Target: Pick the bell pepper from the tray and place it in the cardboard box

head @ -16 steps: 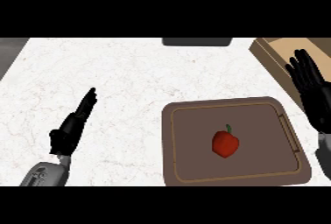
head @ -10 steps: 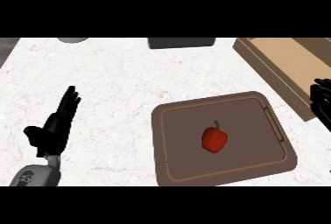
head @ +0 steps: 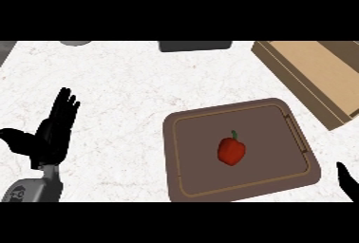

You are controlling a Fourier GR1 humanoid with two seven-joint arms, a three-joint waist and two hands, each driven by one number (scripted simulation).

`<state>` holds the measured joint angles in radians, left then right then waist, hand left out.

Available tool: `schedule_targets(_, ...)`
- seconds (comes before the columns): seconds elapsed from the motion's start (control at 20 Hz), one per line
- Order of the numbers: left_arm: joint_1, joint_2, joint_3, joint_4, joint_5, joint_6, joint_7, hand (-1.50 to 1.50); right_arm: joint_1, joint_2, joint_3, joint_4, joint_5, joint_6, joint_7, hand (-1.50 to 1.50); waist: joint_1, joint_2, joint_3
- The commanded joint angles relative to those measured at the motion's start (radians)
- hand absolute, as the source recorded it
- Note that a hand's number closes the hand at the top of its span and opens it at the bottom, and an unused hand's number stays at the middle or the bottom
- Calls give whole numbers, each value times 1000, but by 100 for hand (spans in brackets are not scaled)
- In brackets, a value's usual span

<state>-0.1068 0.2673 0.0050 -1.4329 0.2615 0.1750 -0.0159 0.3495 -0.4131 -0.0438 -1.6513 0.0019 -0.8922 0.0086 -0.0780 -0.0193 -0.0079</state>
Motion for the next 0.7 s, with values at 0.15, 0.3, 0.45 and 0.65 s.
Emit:
schedule_targets(0.15, -39, -1, -18, -84, 5, 22, 84, 0, 332, -115, 162, -238, 220, 4, 213, -150, 46, 21, -3)
schedule_targets(0.3, -39, -18, -40, -104, -2, 32, 101, 0, 401, -158, 257, -333, 240, 101, 333, -150, 73, 28, -6)
schedule_targets(0.45, -53, -8, -49, -131, -6, 35, 139, 0, 458, -224, 291, -484, 276, 160, 494, -150, 87, 30, -4)
schedule_targets(0.65, -19, -20, -67, -147, -4, 23, 139, 0, 474, -280, 289, -714, 364, 192, 758, -150, 102, 30, -2)
